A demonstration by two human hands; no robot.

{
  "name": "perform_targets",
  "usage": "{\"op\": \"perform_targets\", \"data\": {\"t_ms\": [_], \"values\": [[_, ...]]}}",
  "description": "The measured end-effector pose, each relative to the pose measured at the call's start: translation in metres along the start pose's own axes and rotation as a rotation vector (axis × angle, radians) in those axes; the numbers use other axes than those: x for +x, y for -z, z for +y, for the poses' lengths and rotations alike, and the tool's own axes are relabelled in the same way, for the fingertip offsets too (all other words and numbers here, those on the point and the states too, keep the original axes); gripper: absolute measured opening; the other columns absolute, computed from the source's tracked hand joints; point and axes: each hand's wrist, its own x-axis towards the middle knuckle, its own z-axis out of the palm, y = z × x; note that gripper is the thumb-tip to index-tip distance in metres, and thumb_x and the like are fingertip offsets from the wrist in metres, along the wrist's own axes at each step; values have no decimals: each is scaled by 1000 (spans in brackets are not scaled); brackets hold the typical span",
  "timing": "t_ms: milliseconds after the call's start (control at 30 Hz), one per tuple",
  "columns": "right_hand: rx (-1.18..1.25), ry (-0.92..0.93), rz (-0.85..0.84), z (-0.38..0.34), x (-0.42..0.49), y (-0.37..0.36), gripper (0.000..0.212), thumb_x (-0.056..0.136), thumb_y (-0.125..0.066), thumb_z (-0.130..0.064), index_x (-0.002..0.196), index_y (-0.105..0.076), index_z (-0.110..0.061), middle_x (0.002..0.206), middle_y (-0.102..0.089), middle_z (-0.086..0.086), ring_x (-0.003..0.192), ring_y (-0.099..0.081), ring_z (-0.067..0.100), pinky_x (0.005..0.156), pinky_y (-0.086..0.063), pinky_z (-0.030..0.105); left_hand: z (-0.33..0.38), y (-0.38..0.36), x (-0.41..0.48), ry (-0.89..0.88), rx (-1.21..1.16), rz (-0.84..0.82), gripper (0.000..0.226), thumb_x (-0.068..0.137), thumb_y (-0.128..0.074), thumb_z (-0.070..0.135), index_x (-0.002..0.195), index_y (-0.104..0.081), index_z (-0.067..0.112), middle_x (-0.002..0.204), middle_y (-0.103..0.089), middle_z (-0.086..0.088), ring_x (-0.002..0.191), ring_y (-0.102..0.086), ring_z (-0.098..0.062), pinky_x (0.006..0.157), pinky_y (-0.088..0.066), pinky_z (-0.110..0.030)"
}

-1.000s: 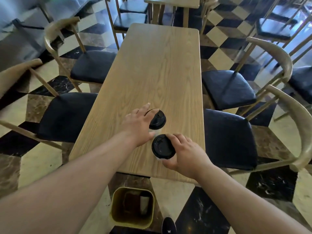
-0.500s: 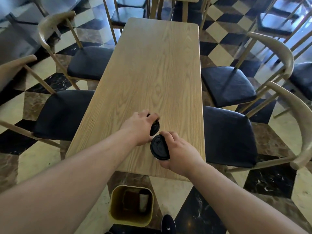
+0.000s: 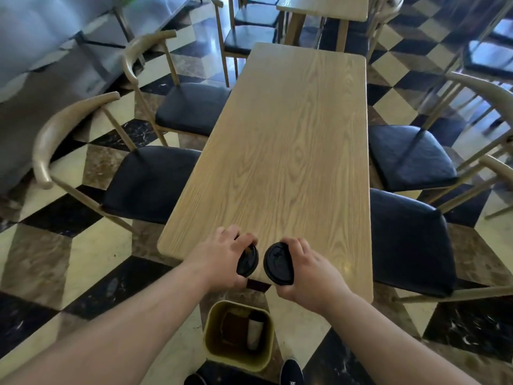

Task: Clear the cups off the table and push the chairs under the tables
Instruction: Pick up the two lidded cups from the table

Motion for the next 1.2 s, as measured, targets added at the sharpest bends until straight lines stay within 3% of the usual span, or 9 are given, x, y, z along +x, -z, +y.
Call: {"op": "perform_targets", "data": {"t_ms": [233, 533, 733, 900, 1200], "values": [[23, 63, -23, -30, -8, -21, 93, 80, -76, -58, 153, -23, -36, 143, -41, -11, 123, -55, 16, 98, -55, 34, -19, -16, -42, -2, -48, 25, 82, 80, -81, 57, 141, -26, 50, 139, -35, 9, 125, -37, -18, 97, -52, -43], [16, 88, -4, -42, -15, -40, 95, 80, -80, -58, 154, -25, -39, 144, -43, -13, 126, -52, 11, 100, -52, 30, -51, -68, -87, 93, -20, -103, 90, 76, -83, 55, 143, -23, 52, 135, -38, 10, 119, -41, -15, 95, -51, -37], [-53, 109, -154, -38, -31, -73, 102, 78, -77, -67, 156, -16, -44, 141, -41, -17, 120, -55, 9, 88, -50, 22, -57, -93, -103, 105, -16, -109, 89, 80, -81, 54, 147, -23, 44, 142, -37, 6, 124, -40, -19, 101, -48, -39], [-62, 63, -269, -30, -43, -102, 104, 79, -77, -63, 158, -13, -43, 147, -35, -14, 127, -51, 14, 98, -55, 32, -56, -112, -109, 102, -29, -147, 90, 87, -80, 51, 156, -23, 39, 151, -35, 4, 134, -39, -22, 110, -46, -42], [-70, 19, -367, -28, -53, -145, 103, 82, -79, -61, 158, -13, -42, 150, -36, -11, 125, -52, 15, 102, -52, 31, -52, -156, -117, 73, -34, -168, 96, 92, -78, 52, 162, -14, 38, 167, -22, 2, 145, -32, -26, 119, -36, -45]]}}
